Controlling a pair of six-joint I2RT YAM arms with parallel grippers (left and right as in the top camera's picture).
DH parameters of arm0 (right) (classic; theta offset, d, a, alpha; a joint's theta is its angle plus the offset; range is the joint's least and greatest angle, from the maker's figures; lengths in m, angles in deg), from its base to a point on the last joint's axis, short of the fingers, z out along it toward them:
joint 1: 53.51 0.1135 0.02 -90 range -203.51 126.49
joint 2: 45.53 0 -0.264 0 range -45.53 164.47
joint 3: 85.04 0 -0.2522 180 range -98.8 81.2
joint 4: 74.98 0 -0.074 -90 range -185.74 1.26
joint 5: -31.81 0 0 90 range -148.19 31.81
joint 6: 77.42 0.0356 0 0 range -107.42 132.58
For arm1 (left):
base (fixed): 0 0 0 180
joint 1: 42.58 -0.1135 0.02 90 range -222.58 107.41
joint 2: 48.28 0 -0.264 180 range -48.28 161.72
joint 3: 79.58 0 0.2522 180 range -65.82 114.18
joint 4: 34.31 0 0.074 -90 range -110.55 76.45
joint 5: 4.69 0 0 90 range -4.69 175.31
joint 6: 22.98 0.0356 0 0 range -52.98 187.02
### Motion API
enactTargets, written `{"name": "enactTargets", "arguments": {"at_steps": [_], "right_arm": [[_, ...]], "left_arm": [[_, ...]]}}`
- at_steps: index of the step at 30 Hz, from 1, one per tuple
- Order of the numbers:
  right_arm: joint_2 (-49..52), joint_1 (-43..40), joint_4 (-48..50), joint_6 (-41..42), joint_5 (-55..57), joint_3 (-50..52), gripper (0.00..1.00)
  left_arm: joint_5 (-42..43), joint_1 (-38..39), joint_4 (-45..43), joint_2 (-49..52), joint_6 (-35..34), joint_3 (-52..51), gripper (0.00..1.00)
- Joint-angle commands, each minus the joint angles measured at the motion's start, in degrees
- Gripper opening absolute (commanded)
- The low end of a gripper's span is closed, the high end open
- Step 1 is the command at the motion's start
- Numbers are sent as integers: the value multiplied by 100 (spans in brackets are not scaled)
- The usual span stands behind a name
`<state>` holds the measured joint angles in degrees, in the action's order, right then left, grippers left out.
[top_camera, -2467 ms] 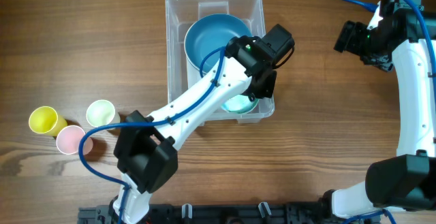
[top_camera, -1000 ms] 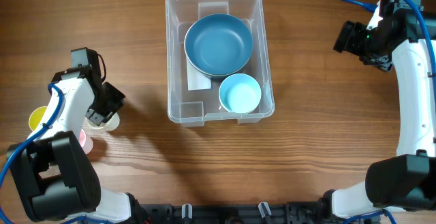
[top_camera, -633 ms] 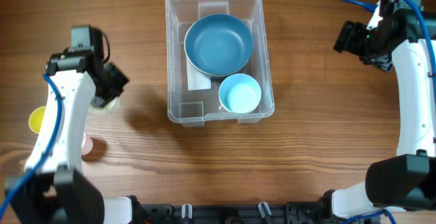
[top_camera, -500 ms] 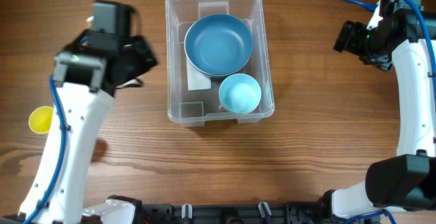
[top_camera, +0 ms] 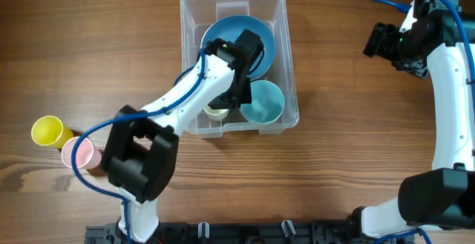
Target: Pack container
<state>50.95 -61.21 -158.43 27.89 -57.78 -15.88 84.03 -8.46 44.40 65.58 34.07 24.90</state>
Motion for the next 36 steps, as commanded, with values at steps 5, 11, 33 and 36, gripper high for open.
{"name": "enactTargets", "arguments": {"at_steps": [5, 11, 33, 36], "right_arm": [[72, -20, -4, -33, -46, 24, 89], [72, -20, -4, -33, -46, 24, 89], [120, -20, -2, -31, -48, 24, 89], [120, -20, -4, -31, -48, 24, 89]], "left_arm": [[81, 7, 7, 225, -48, -11, 19], [-695, -413, 638, -975, -28, 573, 22], [-673, -5418, -656, -3281, -632, -3563, 39], [-673, -5418, -894, -2907, -632, -3652, 40]]}}
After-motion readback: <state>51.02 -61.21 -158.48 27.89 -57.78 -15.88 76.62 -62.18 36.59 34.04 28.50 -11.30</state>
